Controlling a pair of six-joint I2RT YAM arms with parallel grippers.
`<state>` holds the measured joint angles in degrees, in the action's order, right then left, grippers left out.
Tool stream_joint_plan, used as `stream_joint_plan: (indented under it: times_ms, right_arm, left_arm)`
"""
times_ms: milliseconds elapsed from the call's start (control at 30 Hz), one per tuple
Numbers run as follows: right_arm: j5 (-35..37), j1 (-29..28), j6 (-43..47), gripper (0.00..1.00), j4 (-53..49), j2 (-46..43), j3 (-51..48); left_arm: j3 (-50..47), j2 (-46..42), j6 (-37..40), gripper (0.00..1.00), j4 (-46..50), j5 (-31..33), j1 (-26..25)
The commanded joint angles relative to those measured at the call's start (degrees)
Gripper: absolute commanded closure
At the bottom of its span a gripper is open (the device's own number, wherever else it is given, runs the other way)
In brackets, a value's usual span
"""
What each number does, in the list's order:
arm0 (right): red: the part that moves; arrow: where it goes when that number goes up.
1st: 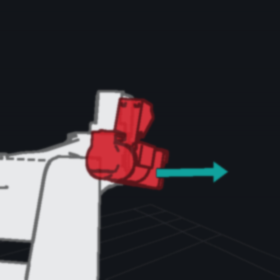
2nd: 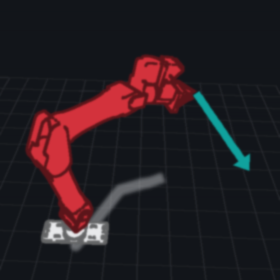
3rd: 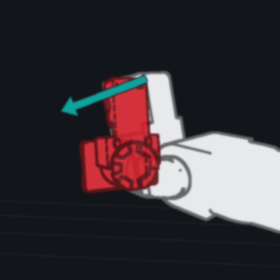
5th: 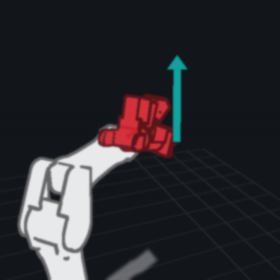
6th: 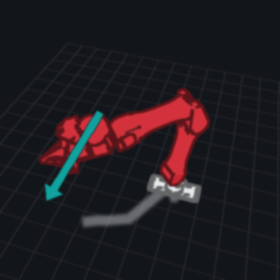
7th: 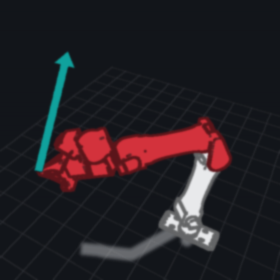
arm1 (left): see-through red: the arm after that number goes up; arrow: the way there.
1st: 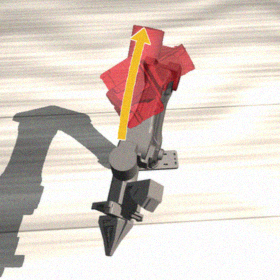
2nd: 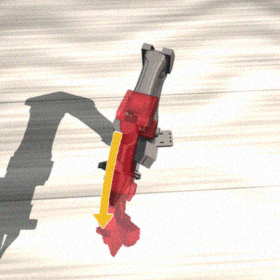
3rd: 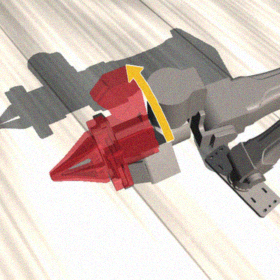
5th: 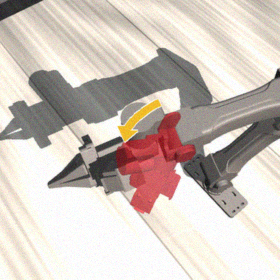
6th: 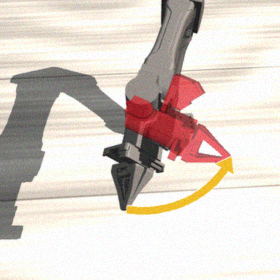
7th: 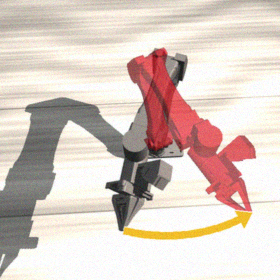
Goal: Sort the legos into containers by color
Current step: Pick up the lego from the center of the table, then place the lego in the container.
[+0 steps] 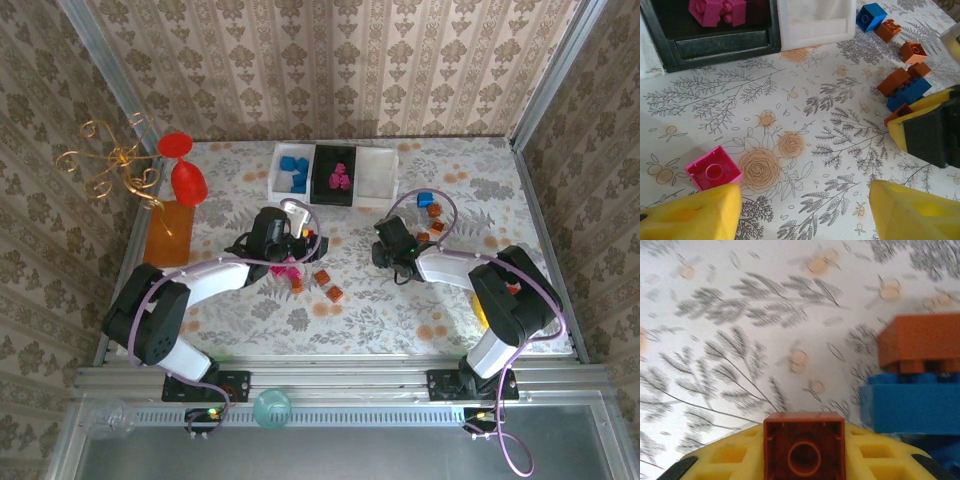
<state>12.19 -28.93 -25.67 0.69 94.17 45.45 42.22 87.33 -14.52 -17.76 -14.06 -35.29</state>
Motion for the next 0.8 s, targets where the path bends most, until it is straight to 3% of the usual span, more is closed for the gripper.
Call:
stream_joint_plan:
  times_ms: [0, 200, 500, 667, 767]
  right_arm:
    - [-3.3, 0.1, 2.0, 0.69, 5.2, -2.6, 3.4]
    - [-3.5, 5.2, 2.1, 0.72, 9.1, 0.8, 11.9]
    - [-5.7, 12.5, -1.0, 0.71, 6.2, 20.5, 35.9]
    - [-8.5, 14.0, -1.4, 0.54, -0.7, 29.4, 49.9]
    - [-12.0, 14.1, -0.7, 0.41, -1.4, 27.9, 50.1]
  left_arm:
    - [-1.8, -2.2, 0.2, 0.31, -2.8, 1.6, 0.9]
    - [-4.9, -3.2, -1.1, 0.31, -6.6, 3.4, 2.2]
    - [-8.1, -2.5, -0.8, 0.3, -11.3, 5.5, 2.5]
    - [-8.0, -0.1, -2.4, 0.3, -12.6, 3.9, 3.3]
    - [-8.0, 0.3, -3.3, 0.3, -12.9, 2.4, 4.0]
